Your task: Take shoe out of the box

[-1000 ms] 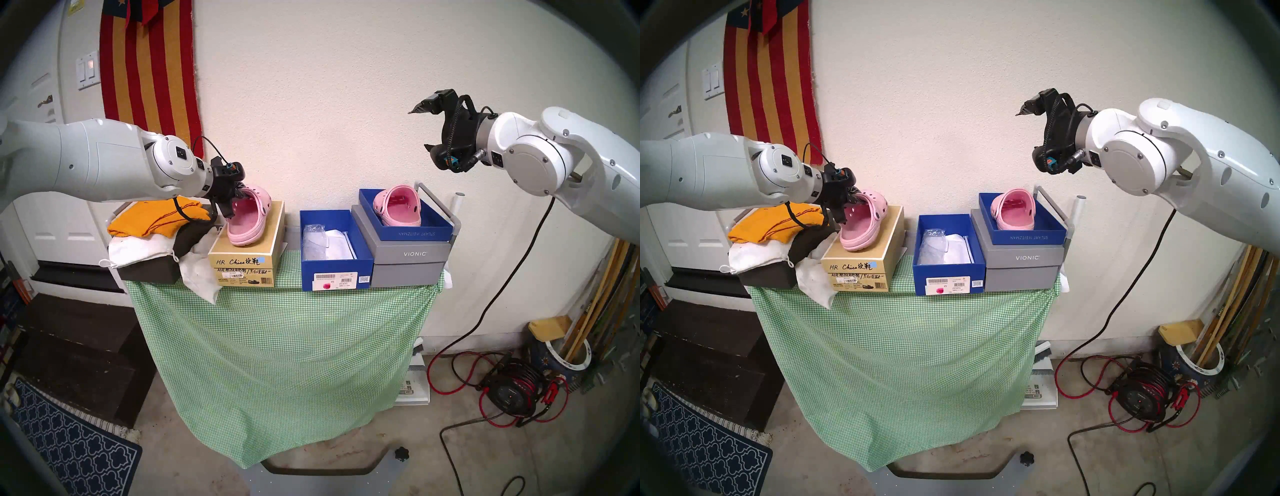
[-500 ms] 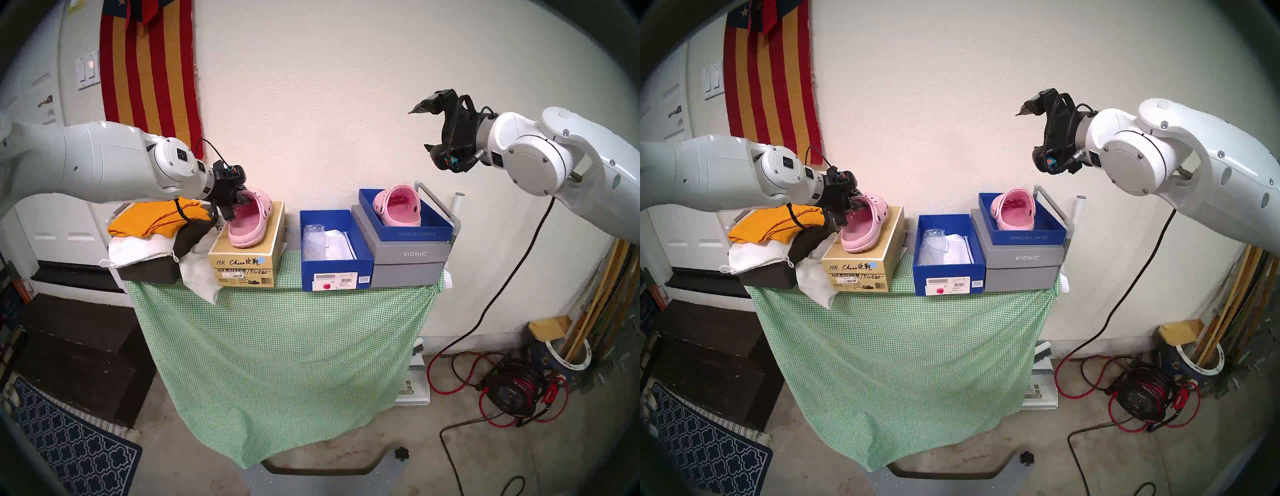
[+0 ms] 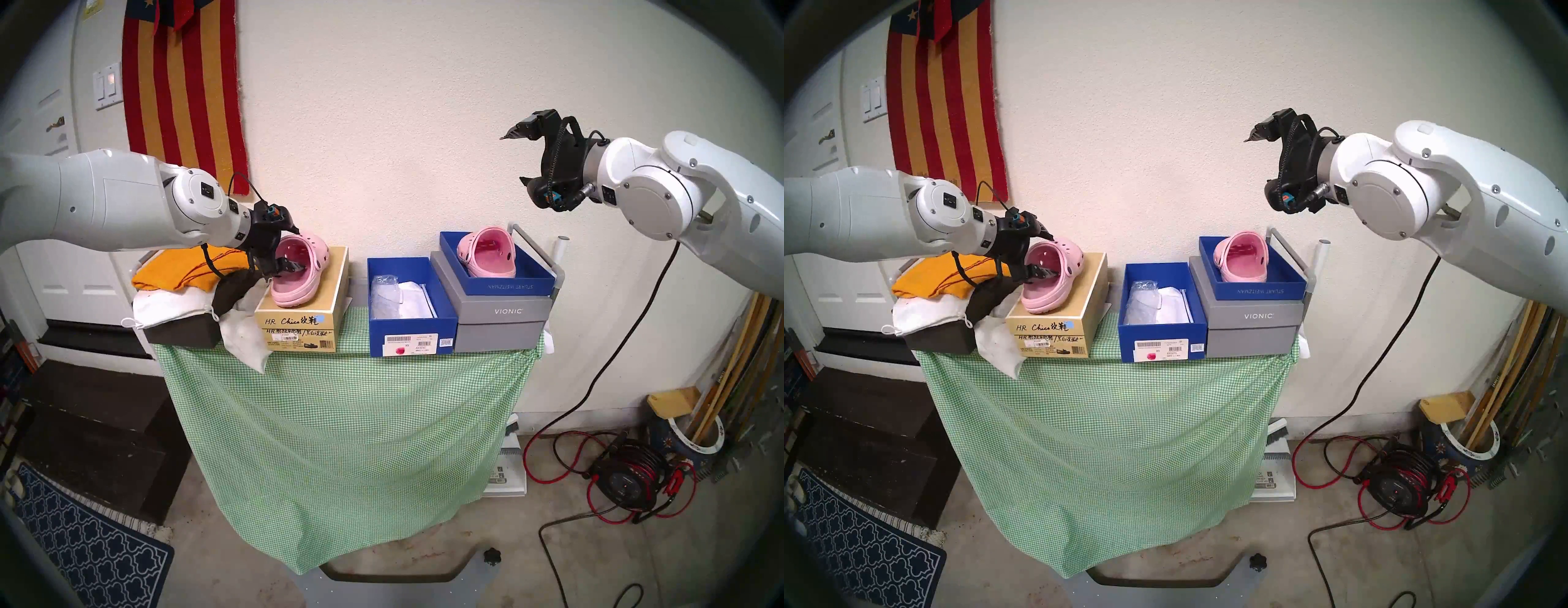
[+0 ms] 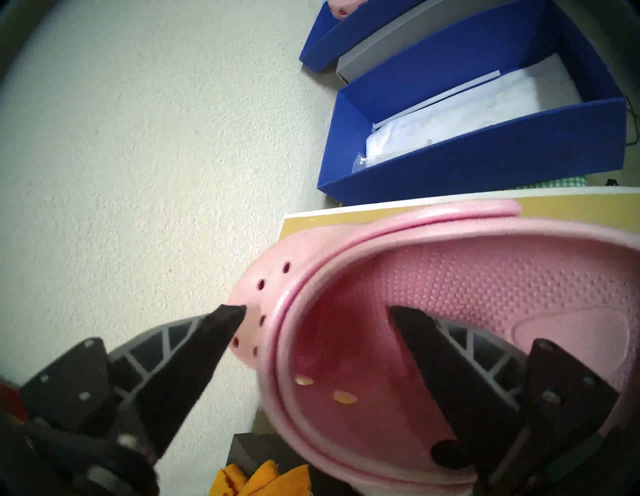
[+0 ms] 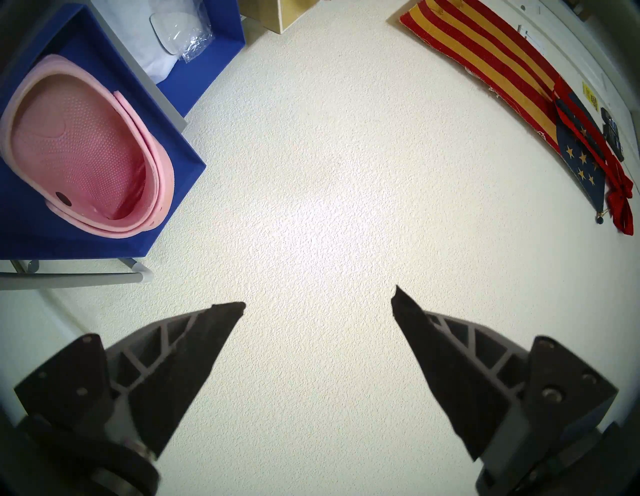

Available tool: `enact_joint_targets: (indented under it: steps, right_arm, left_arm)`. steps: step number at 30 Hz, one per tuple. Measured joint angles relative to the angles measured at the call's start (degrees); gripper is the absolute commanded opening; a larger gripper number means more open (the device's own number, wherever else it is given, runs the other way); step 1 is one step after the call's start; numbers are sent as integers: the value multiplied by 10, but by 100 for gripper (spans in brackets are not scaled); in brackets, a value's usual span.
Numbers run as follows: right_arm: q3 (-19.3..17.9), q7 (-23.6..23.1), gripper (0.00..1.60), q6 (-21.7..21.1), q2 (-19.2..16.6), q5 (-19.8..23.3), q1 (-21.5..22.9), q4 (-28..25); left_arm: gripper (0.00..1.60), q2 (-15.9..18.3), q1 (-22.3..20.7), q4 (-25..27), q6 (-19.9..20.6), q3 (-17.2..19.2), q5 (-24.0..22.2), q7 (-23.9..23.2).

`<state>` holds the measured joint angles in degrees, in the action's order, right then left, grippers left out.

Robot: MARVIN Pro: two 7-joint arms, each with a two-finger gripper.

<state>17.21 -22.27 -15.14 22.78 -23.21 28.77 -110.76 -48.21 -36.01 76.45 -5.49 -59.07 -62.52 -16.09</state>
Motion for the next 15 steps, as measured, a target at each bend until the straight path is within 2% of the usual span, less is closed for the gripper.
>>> enact_joint_targets:
  steps: [15]
  right_arm:
    - [0,0,160,0,0,0,0,0]
  left_arm:
    - [160,28,-47,19,-12,20,-5,-33]
